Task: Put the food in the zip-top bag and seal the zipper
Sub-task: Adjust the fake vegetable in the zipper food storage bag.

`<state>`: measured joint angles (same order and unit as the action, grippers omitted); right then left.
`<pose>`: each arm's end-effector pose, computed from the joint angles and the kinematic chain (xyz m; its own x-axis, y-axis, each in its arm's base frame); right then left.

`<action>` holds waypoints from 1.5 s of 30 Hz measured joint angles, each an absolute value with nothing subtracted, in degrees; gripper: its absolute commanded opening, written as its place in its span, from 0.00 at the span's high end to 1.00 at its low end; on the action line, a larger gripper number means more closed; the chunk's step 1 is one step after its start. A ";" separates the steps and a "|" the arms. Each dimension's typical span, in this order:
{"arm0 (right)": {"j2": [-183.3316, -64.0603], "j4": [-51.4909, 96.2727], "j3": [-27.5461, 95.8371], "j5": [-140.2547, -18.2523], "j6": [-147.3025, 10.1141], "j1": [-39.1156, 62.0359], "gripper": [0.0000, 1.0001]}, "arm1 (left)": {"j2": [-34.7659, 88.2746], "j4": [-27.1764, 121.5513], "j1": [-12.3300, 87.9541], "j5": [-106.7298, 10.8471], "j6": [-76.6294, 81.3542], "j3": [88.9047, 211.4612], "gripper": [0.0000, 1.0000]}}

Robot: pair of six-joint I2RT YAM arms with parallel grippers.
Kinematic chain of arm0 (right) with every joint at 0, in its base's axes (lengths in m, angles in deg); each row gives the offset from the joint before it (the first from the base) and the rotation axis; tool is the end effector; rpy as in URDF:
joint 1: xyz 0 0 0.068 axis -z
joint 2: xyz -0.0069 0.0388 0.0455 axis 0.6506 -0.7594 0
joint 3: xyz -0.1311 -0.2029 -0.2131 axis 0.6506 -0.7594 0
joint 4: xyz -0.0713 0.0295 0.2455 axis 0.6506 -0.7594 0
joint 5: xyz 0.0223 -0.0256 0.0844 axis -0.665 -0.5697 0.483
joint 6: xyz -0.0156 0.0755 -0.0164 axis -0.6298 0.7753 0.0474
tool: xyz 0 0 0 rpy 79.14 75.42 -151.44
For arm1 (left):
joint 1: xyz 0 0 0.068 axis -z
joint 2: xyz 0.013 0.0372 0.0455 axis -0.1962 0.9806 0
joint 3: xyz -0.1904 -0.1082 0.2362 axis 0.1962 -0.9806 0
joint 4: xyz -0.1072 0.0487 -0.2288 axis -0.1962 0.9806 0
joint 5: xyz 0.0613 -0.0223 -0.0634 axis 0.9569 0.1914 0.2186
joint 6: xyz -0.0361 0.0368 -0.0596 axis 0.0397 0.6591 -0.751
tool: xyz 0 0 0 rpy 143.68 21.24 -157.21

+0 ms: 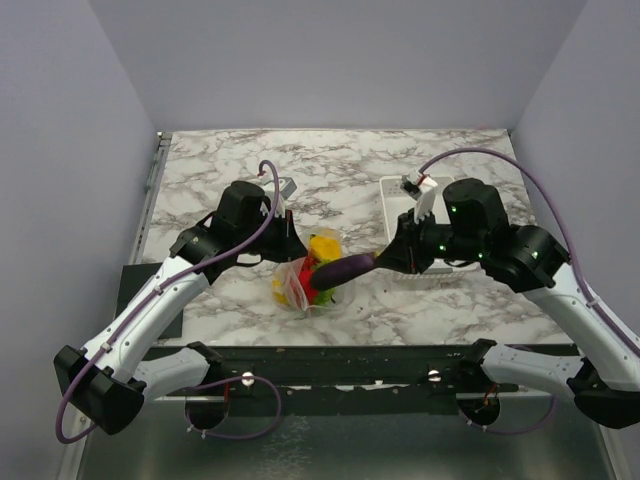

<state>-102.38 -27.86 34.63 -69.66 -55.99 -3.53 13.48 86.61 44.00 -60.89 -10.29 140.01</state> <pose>0.1222 0.1464 0.4322 -0.6628 -0.2002 -0.7216 -0.6572 0.6175 0.4322 0.1741 -0.1406 0.3677 -0.7726 0.0411 -0.6336 0.4694 0.7089 -0.5264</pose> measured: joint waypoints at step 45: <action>-107.26 14.47 12.20 -129.33 -66.33 -33.15 0.99 | 15.53 77.63 43.76 -60.94 -22.90 139.20 1.00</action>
